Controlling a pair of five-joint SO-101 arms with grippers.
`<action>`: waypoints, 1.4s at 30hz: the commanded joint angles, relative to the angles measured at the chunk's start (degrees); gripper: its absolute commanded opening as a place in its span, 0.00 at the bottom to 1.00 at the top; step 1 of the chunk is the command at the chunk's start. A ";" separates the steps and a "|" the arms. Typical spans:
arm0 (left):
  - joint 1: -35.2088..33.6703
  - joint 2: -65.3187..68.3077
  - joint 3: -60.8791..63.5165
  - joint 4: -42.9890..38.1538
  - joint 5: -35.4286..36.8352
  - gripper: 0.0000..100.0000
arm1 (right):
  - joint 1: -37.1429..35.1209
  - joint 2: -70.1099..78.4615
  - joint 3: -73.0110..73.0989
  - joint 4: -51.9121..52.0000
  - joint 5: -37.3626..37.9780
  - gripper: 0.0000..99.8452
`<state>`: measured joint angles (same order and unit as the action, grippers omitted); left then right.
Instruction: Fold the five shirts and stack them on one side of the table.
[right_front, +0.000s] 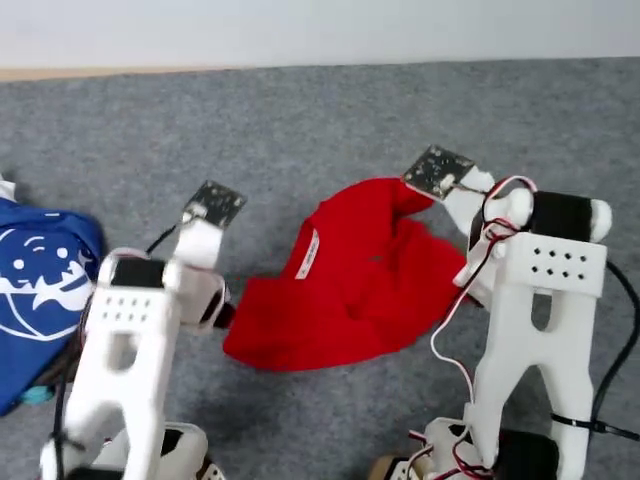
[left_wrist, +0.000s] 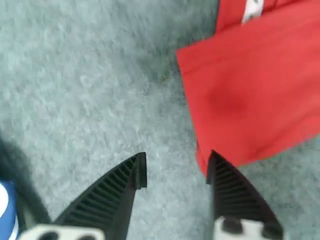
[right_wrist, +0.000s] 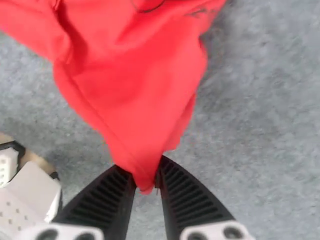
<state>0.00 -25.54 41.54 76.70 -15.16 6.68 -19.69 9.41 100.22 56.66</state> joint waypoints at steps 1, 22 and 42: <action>0.88 8.09 -10.42 -1.05 -0.62 0.23 | 0.66 -2.15 1.05 1.36 0.35 0.01; 6.59 46.15 -37.14 -1.14 -0.26 0.23 | 0.66 -1.71 4.84 -2.33 0.26 0.01; 15.38 50.90 -38.02 6.24 -0.18 0.18 | 0.48 -1.80 4.84 -2.42 0.26 0.01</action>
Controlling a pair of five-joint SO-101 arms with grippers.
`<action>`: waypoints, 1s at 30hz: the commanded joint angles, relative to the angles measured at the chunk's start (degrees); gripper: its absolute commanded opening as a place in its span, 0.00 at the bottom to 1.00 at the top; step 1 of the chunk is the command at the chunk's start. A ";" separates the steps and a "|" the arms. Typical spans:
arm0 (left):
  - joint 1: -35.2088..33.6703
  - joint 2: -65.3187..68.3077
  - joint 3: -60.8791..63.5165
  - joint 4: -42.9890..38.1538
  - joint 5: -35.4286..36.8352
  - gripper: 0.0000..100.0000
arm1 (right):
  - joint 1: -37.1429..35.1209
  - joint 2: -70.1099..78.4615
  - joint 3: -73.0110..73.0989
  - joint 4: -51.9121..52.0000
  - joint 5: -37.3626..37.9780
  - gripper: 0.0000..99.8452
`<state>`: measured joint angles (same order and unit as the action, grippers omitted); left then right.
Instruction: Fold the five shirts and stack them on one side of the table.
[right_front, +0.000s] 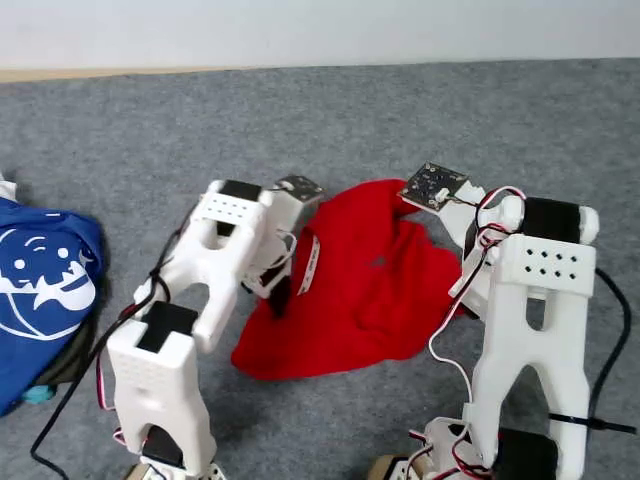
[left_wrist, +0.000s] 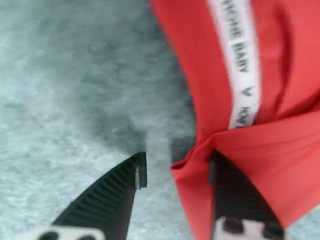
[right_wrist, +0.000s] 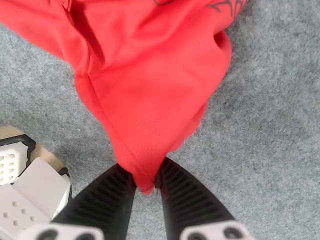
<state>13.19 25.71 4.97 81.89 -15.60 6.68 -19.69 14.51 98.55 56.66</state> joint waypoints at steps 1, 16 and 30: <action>2.37 0.09 -1.45 1.05 0.35 0.18 | 0.57 -1.98 -0.26 -0.75 0.26 0.01; 2.64 11.08 -10.07 8.35 3.25 0.00 | 0.66 -2.15 -0.26 -0.66 0.18 0.01; 0.70 -17.85 -10.07 11.60 3.34 0.00 | 1.80 -8.40 -0.70 -0.75 0.18 0.01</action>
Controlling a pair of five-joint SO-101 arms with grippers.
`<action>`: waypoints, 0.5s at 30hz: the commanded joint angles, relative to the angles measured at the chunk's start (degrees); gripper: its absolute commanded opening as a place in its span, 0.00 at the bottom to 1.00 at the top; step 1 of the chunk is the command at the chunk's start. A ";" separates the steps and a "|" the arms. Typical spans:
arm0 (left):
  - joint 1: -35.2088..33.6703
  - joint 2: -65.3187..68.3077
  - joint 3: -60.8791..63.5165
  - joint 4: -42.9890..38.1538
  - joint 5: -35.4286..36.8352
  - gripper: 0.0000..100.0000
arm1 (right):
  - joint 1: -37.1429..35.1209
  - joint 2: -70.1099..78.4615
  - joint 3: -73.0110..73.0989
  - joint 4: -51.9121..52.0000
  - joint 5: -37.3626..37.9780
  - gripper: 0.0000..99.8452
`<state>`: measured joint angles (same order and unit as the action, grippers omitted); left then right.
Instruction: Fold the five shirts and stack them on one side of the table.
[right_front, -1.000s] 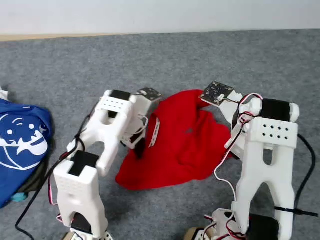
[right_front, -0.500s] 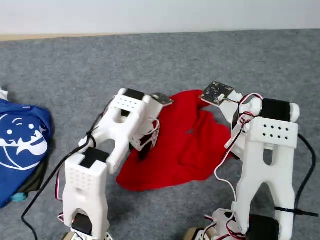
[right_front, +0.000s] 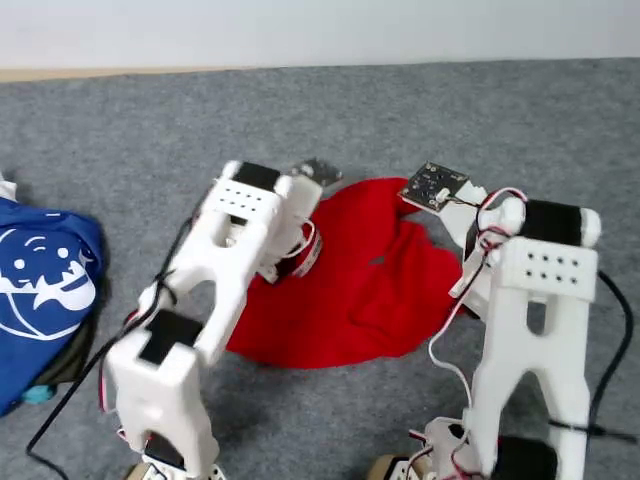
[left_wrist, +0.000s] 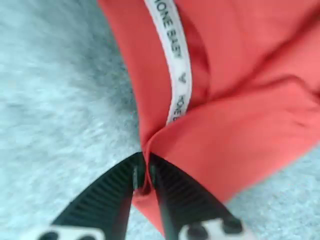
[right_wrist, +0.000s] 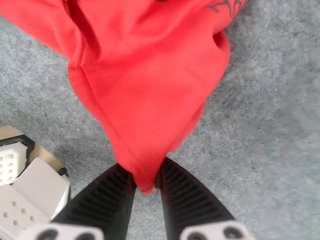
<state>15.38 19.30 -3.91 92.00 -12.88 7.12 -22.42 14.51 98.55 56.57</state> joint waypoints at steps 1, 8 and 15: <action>-2.55 -14.59 -1.19 1.49 0.62 0.00 | 1.80 -7.60 -0.70 -0.84 0.26 0.01; -13.54 -31.47 -1.19 1.32 0.62 0.00 | 4.97 -19.74 -0.44 -2.51 0.53 0.01; -20.75 -39.47 -1.19 1.32 0.18 0.00 | 5.41 -23.25 -0.35 -2.68 0.44 0.01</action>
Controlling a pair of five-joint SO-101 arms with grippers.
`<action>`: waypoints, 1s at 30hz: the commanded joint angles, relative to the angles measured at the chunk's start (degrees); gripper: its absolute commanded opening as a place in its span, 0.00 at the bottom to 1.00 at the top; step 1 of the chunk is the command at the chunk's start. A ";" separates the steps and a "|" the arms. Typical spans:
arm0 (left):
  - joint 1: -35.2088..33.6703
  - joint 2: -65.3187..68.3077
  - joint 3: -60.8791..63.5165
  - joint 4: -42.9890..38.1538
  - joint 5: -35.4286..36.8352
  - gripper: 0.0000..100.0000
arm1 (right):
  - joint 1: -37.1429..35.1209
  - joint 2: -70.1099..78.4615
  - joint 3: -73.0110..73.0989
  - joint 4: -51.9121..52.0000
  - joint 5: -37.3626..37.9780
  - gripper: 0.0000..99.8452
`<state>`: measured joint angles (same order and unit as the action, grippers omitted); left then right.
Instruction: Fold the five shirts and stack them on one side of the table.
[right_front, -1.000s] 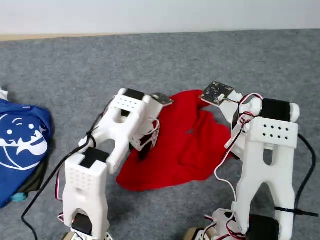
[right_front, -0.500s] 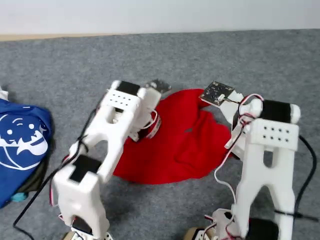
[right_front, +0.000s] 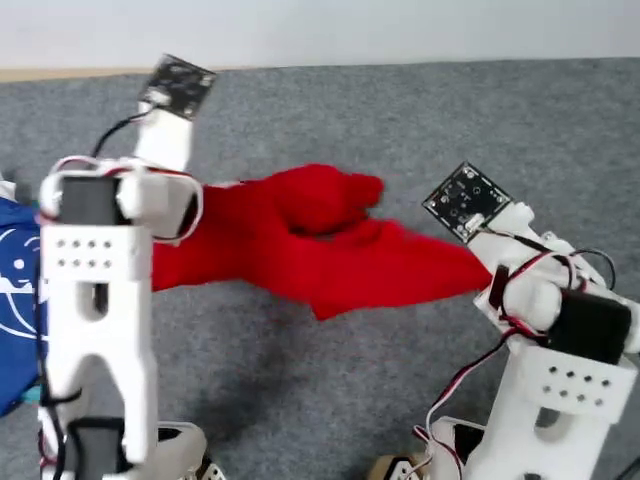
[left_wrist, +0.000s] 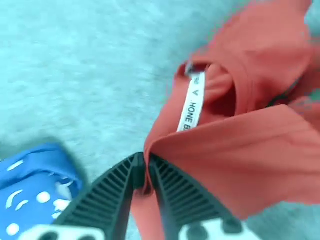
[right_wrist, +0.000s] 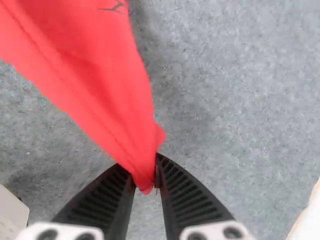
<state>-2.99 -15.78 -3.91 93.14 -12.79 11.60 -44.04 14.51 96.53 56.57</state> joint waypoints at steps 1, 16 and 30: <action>-2.99 -4.75 -1.10 0.26 0.00 0.00 | 0.92 -1.54 -0.18 -0.57 0.35 0.01; -12.48 -4.22 8.84 7.30 -10.81 0.02 | 8.48 -1.63 1.93 -0.84 0.70 0.01; -9.14 -8.62 -1.36 7.21 -10.81 0.00 | 5.23 -4.62 1.93 -0.48 0.35 0.01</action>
<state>-13.63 -22.20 -2.68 99.12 -23.25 19.25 -47.30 17.05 96.53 56.57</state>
